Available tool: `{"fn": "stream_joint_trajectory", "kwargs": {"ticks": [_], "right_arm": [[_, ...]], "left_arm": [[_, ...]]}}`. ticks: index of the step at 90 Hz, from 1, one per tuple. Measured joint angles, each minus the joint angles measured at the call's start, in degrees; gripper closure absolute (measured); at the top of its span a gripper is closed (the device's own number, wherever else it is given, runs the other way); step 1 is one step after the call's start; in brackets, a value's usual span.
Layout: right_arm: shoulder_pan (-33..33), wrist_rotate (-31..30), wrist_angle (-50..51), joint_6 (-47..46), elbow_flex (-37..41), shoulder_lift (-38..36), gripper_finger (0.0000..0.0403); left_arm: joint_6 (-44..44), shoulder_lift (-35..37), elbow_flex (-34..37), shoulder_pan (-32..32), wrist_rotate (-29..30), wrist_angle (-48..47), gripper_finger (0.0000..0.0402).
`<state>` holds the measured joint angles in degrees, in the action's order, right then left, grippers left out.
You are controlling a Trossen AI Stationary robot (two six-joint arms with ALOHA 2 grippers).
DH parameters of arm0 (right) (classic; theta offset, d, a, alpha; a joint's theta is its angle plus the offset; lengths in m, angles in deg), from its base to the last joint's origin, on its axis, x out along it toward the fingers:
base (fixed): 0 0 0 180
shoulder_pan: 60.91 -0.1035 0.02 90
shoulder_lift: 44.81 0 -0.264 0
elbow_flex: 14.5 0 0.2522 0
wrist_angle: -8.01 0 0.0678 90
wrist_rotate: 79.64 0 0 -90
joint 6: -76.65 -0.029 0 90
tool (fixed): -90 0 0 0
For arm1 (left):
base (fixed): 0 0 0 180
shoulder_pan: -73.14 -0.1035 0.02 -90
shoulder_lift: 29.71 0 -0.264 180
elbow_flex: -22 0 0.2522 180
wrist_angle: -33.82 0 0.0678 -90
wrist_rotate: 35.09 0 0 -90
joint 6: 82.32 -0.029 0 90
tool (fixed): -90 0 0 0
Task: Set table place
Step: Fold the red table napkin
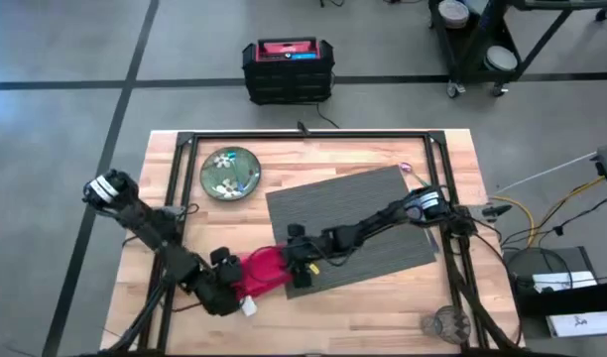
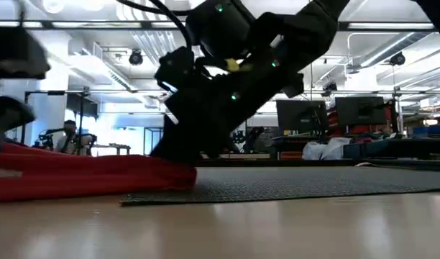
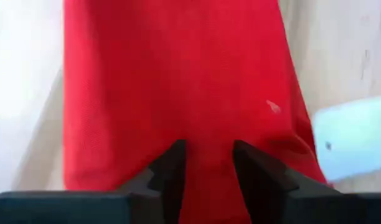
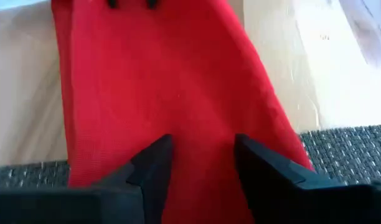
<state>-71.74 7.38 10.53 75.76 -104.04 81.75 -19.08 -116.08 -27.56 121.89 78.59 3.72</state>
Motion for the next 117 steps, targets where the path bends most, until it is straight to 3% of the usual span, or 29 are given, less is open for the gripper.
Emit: {"fn": "stream_joint_trajectory", "kwargs": {"ticks": [11, 24, 30, 41, 46, 55, 71, 95, 117], "right_arm": [[-0.02, 0.31, 2.49, 0.02, 0.11, -1.41, 0.0263], [0.0, 0.28, 5.59, 0.42, -1.54, -4.86, 0.0274], [0.0, 0.35, 5.03, 1.07, -2.97, -6.57, 0.0279], [0.0, 0.44, 3.43, 2.01, -3.89, -6.97, 0.0288], [0.04, 0.42, 3.0, 2.04, -3.7, -5.74, 0.0293], [0.36, 0.1, 2.77, 1.61, -3.63, -3.02, 0.0303], [0.68, -0.02, 7.58, 1.16, -3.84, -0.44, 0.0325], [1.28, 0.44, 10.78, 1.53, -3.91, -1.01, 0.0358], [1.76, 0.08, 13.84, 1.61, -6.28, -1.74, 0.0369]], "left_arm": [[2.53, 0.89, 0.59, 1.73, 0.23, 0.77, 0.0286], [-0.91, 6.69, -4.67, 1.91, -1.34, -3.44, 0.0286], [-4.21, 9.31, -6.77, 1.86, 3.55, -5.99, 0.0287], [-6.89, 11.85, -6.81, 1.98, 17.92, -9.43, 0.0287], [-6.37, 11.97, -5.05, 1.05, 19.78, -10.06, 0.0287], [-0.95, 10.61, -0.04, -0.31, 16.16, -9.61, 0.0287], [8.26, 6.75, 5.75, 0.3, 2.56, -2.45, 0.0287], [16.52, 4.33, 5.49, 4.86, 2.18, -1.81, 0.0287], [15.81, 6.83, 2.33, 5.73, -2.42, -6.99, 0.0288]]}}
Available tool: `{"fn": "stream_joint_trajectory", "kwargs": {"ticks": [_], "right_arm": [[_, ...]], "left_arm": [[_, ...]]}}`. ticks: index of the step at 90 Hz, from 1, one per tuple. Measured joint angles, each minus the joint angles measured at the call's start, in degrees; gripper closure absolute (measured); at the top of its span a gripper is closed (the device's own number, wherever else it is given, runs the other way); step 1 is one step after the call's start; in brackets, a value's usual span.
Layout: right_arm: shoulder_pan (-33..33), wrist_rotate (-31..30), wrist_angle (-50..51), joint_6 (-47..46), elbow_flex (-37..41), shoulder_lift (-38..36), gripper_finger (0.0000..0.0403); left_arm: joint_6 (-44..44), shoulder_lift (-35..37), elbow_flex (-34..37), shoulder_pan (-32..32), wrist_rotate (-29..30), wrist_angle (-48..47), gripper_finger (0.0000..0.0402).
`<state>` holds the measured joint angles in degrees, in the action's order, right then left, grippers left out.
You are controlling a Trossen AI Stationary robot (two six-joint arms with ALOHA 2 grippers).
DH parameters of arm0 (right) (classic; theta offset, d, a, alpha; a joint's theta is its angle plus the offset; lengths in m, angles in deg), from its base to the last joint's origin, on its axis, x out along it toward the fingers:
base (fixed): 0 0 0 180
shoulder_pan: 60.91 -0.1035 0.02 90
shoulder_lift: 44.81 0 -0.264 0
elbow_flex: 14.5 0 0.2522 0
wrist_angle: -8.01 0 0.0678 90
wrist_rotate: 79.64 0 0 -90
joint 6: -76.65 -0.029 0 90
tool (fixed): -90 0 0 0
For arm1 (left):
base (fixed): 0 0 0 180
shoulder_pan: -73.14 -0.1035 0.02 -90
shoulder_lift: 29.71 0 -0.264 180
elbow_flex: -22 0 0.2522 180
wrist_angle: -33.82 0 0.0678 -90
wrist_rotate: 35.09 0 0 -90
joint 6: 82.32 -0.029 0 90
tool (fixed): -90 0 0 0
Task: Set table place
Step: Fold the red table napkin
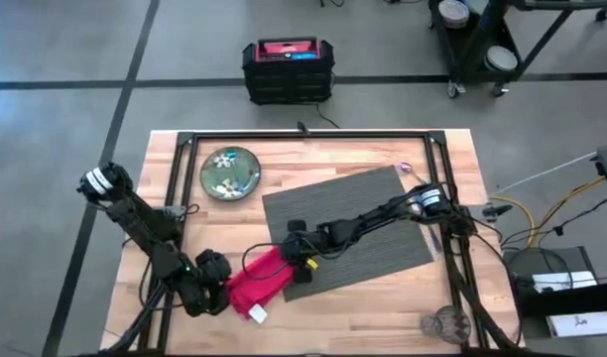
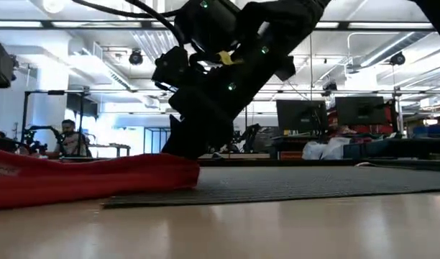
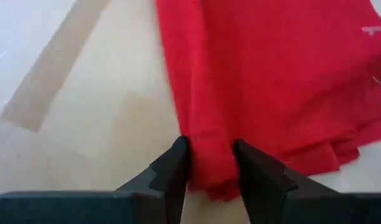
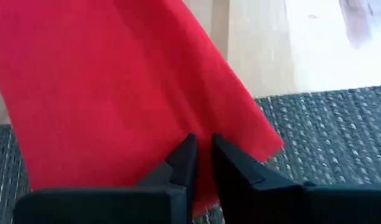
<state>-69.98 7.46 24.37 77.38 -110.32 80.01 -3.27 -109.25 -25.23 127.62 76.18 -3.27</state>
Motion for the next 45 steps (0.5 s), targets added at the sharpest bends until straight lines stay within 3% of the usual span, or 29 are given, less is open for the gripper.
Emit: {"fn": "stream_joint_trajectory", "kwargs": {"ticks": [15, 23, 35, 45], "right_arm": [[0.01, 0.72, 5.38, -0.72, -4.49, -1.45, 0.0351], [0.03, 6.45, 8.59, -0.86, -6.16, -2.5, 0.033], [-1.29, 20.68, 1.9, 0.31, -5.97, -2.38, 0.0299], [-2.94, 19.92, -0.34, 1.3, -5.85, -0.17, 0.0282]], "left_arm": [[-0.6, 2.06, -4.57, -0.13, 1.51, -7.84, 0.0288], [-1.11, 2.52, -7.12, -0.11, 4.5, -10.25, 0.0288], [-6.12, 2.72, -8.5, -0.35, 13.56, -5.87, 0.0288], [-10.78, 2.63, -6.81, -1.47, 15.32, 1.57, 0.0287]]}}
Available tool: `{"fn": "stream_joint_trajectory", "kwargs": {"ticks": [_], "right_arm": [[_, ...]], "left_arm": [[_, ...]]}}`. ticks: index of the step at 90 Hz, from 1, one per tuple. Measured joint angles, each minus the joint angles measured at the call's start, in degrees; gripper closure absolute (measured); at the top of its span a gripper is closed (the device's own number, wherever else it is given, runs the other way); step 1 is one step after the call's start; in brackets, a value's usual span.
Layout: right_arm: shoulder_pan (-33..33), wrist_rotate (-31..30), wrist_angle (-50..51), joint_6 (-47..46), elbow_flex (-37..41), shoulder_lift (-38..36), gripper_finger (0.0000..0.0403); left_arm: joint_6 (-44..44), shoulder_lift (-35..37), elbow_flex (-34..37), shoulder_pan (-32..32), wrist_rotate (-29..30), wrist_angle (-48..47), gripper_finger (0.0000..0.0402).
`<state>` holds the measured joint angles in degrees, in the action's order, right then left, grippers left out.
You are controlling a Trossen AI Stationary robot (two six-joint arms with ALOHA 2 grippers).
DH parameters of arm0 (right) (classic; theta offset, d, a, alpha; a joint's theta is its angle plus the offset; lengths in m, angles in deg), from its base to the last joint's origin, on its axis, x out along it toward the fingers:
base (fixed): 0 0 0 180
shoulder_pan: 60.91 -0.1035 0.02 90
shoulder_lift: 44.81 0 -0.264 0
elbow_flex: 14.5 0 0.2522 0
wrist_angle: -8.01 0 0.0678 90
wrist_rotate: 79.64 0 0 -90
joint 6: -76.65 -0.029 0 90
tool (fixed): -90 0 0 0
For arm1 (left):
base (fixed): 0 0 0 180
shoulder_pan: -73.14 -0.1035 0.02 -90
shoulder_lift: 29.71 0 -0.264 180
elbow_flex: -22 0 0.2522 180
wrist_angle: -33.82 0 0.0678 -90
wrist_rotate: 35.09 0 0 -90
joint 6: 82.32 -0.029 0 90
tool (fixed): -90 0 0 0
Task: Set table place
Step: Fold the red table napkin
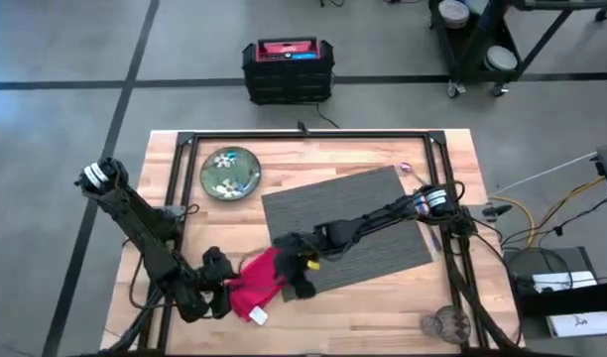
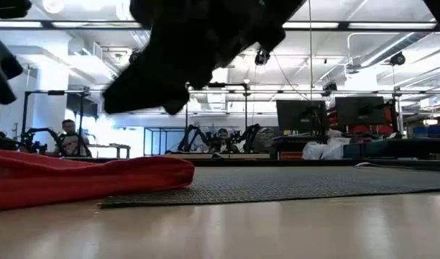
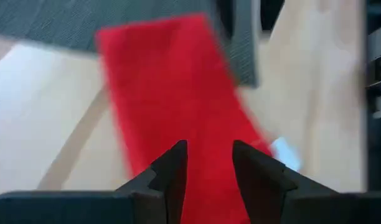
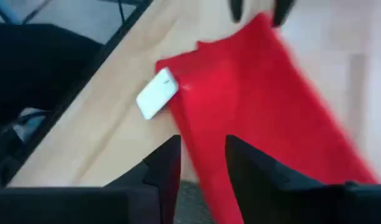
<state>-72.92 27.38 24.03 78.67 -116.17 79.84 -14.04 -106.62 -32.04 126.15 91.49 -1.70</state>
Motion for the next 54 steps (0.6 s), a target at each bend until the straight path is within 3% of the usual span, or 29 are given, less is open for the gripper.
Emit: {"fn": "stream_joint_trajectory", "kwargs": {"ticks": [10, 18, 28, 54], "right_arm": [[-0.32, -4.59, 0.47, 1.0, 0.13, 2.7, 0.0275], [-0.28, -7.32, 3.86, 1.66, 0.08, 3.09, 0.0273], [-0.01, -8.94, 7.44, 1.84, -0.05, 2.87, 0.0274], [0.22, -9.68, 15.28, 1.33, -2.89, -3.31, 0.0292]], "left_arm": [[-0.84, -1.97, 3.06, -0.75, -0.51, 6.02, 0.0287], [-0.22, -4.1, 5.2, -0.91, -4.86, 10.15, 0.0287], [3.44, -7.22, 7.07, -0.91, -13.89, 9.66, 0.0287], [4.68, -5.26, 5.7, -0.78, -17.68, 7.45, 0.0287]]}}
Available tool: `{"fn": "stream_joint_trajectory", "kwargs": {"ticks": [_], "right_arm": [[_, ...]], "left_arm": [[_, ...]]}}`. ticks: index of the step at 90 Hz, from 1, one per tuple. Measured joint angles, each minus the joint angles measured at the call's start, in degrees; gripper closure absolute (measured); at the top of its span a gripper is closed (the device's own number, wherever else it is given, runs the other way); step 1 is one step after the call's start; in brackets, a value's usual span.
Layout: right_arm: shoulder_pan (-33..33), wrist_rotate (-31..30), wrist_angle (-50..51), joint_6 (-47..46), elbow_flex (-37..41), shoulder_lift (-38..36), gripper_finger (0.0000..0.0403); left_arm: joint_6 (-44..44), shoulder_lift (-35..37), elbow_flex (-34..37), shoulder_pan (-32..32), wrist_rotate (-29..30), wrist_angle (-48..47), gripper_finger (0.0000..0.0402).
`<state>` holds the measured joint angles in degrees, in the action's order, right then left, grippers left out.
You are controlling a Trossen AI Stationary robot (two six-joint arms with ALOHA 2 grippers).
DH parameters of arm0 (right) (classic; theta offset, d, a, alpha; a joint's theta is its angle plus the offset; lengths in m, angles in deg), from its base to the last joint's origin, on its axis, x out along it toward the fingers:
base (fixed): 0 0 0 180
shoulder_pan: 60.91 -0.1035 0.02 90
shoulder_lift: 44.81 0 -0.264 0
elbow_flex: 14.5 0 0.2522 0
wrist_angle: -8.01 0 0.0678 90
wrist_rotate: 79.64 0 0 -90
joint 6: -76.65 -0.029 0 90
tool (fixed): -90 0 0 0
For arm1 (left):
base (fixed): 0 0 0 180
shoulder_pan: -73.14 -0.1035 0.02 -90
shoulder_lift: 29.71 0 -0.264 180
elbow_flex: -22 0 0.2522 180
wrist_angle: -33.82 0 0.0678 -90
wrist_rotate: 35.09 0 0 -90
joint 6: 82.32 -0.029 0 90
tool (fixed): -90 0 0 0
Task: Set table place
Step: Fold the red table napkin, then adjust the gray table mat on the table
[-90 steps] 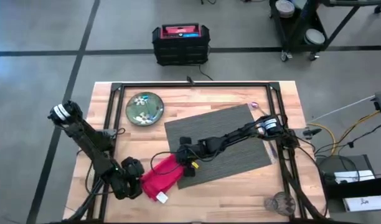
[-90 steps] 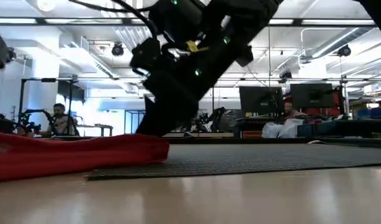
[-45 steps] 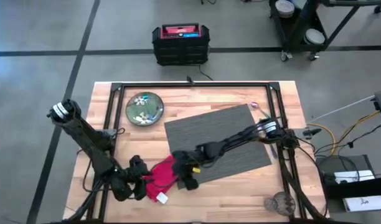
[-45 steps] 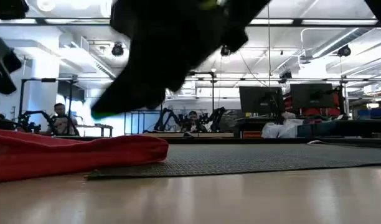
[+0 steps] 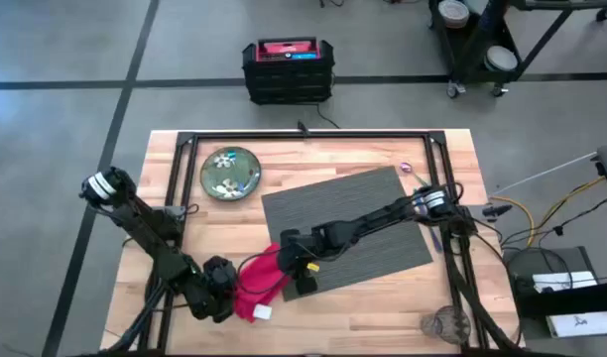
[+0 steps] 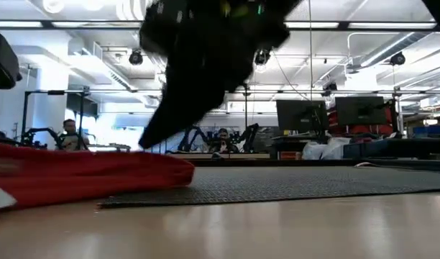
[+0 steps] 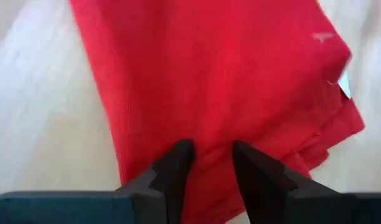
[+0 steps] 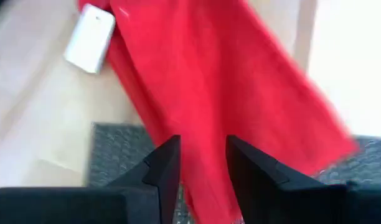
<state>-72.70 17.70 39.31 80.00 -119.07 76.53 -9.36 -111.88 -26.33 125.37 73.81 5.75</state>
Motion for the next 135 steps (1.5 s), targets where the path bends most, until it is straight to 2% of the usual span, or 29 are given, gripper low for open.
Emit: {"fn": "stream_joint_trajectory", "kwargs": {"ticks": [14, 32, 43, 64, 73, 82, 99, 109, 121, 135], "right_arm": [[0.31, -0.34, 15.16, -1.31, 0.24, -4.69, 0.0299], [0.14, -6.7, 33.18, -1.54, 3.14, -7.67, 0.0294], [0.19, -8.96, 39.36, -0.28, 7.07, -8.5, 0.0288], [2.1, -9.09, 36.36, 4.39, 15.05, -9.38, 0.0293], [2.71, -8.6, 32.57, 3.39, 17.29, -9.62, 0.0299], [2.8, -8.89, 29.62, -0.47, 17.62, -9.66, 0.0304], [2.54, -8.82, 27.67, -15.92, 16.83, -9.47, 0.0317], [2.0, -8.44, 27.44, -21.64, 16.83, -9.45, 0.0325], [-0.02, -8.35, 23.29, -23.33, 16.83, -9.37, 0.0336], [-1.67, -7.96, 19.6, -21.17, 16.02, -9.25, 0.0348]], "left_arm": [[-1.69, 4.31, -2.49, 0.0, 2.51, -3.42, 0.0287], [-3.93, 6.81, -2.73, -0.02, 6.75, -4.14, 0.0287], [-4.8, 7.37, -2.26, -0.07, 7.83, -4.32, 0.0287], [-6.96, 7.49, -2.16, -0.25, 10.32, -4.56, 0.0287], [-6.96, 7.48, -2.16, -0.26, 10.43, -4.4, 0.0287], [-6.98, 7.43, -2.16, -0.28, 10.59, -4.4, 0.0287], [-6.3, 7.43, -2.16, -0.33, 10.6, -4.37, 0.0287], [-6.04, 7.52, -2.16, -0.33, 10.6, -4.3, 0.0287], [-6.02, 7.52, -2.16, -0.33, 10.6, -4.18, 0.0287], [-5.9, 7.52, -2.16, -0.33, 10.6, -4.13, 0.0287]]}}
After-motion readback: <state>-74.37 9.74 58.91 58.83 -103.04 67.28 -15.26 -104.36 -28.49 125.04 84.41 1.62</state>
